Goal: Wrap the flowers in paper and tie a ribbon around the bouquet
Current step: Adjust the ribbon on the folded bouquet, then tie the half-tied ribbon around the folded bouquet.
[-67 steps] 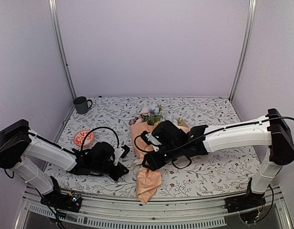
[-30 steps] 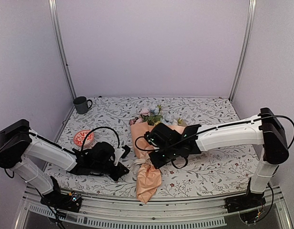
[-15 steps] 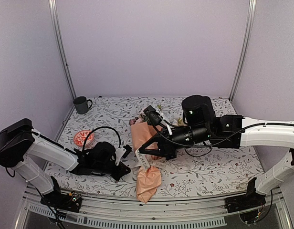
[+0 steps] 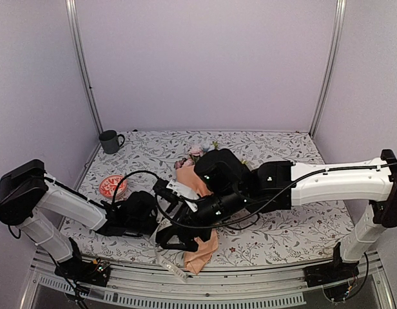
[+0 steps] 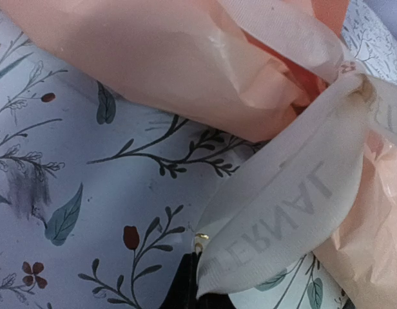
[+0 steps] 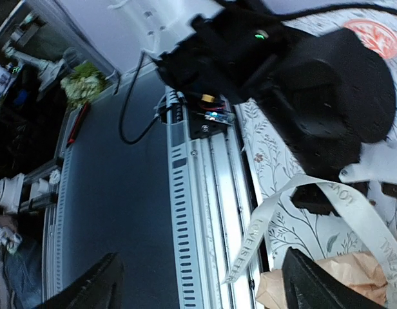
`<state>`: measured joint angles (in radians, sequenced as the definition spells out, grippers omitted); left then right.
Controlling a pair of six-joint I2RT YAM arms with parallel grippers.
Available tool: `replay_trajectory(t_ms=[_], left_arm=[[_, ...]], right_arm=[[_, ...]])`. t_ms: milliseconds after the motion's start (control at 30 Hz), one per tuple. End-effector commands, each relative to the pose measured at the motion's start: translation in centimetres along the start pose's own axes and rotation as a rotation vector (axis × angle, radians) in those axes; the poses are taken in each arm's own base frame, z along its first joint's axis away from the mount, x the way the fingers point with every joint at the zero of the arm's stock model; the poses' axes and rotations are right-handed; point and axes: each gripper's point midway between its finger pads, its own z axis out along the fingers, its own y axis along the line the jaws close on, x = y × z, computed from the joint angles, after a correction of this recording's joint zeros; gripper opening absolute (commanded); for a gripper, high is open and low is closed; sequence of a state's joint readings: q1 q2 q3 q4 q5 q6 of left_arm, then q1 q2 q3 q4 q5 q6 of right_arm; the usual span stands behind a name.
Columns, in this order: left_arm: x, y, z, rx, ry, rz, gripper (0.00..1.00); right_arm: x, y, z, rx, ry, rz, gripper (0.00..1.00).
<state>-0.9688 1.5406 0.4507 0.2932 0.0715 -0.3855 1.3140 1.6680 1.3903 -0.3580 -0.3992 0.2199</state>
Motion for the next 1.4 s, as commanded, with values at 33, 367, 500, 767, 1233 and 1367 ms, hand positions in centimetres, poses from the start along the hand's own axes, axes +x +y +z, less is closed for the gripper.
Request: replay_trajectory(t_ms=[33,367,500,767,1233,1367], left_arm=[[3.7,1.0,0.3,-0.040,0.128,0.008,0.00],[2.3,2.2,-0.3,-0.104,0.079,0.009,0.00],[1.2,2.1,-0.4,-0.105,0.058,0.026,0.00],[1.1,2.2,-0.5,-0.112,0.064,0.028,0.00],[0.2,2.3,-0.9,-0.126,0.049,0.059,0.00],[-0.1,2.3,-1.2,-0.124,0.036,0.065,0.00]], right_arm=[[0.3,-7.5,-4.7,0.350,-0.029,0.143,0.99],[16.6,-19.8,-11.7,0.729,0.133,0.639,0.91],[19.9,-19.5,-9.3,0.695,0.222,0.624,0.96],[22.8,-21.1,-6.1,0.751,0.359,0.544,0.97],[22.9,-22.8,-5.3,0.796,0.372,0.488,0.58],[22.8,-23.4,-5.7,0.834,0.360,0.484,0.18]])
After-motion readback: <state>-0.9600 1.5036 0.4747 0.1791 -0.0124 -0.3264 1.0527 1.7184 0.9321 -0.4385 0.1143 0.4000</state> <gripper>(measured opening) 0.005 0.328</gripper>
